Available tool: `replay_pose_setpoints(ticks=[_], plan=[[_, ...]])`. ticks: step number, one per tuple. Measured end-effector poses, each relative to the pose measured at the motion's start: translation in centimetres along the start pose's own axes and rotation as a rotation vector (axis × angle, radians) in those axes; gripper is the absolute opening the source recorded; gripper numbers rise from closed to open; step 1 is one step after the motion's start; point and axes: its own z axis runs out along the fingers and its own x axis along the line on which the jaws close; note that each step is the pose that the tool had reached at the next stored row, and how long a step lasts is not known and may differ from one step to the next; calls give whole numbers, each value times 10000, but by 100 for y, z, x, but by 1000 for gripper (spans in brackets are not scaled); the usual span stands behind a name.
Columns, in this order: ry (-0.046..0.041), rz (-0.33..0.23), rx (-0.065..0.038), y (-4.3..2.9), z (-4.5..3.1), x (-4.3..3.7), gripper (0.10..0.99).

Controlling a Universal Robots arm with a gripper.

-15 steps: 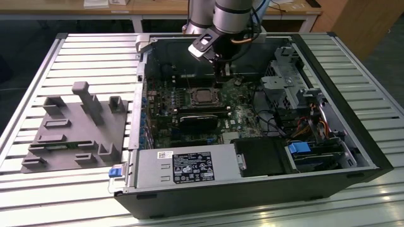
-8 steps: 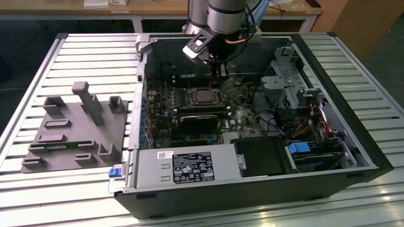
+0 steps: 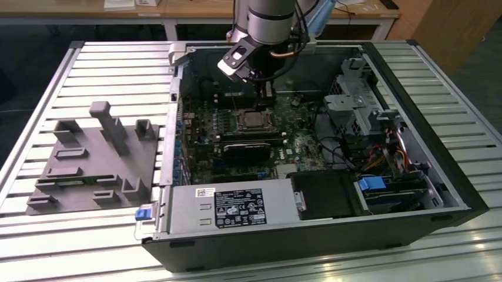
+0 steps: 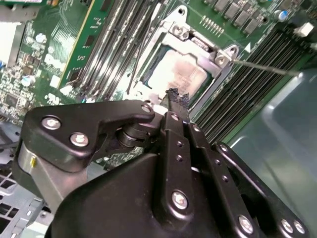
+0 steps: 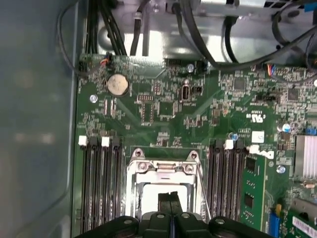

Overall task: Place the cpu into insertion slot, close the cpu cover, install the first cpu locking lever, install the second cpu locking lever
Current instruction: 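Close the cpu cover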

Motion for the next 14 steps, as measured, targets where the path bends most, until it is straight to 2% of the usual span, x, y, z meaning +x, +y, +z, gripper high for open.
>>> replay_pose_setpoints(ticks=[2,8,14], plan=[[37,1,-24,-20,10,-1,102],[36,-47,-26,-22,10,-1,102],[34,-999,-56,-21,13,-1,102]])
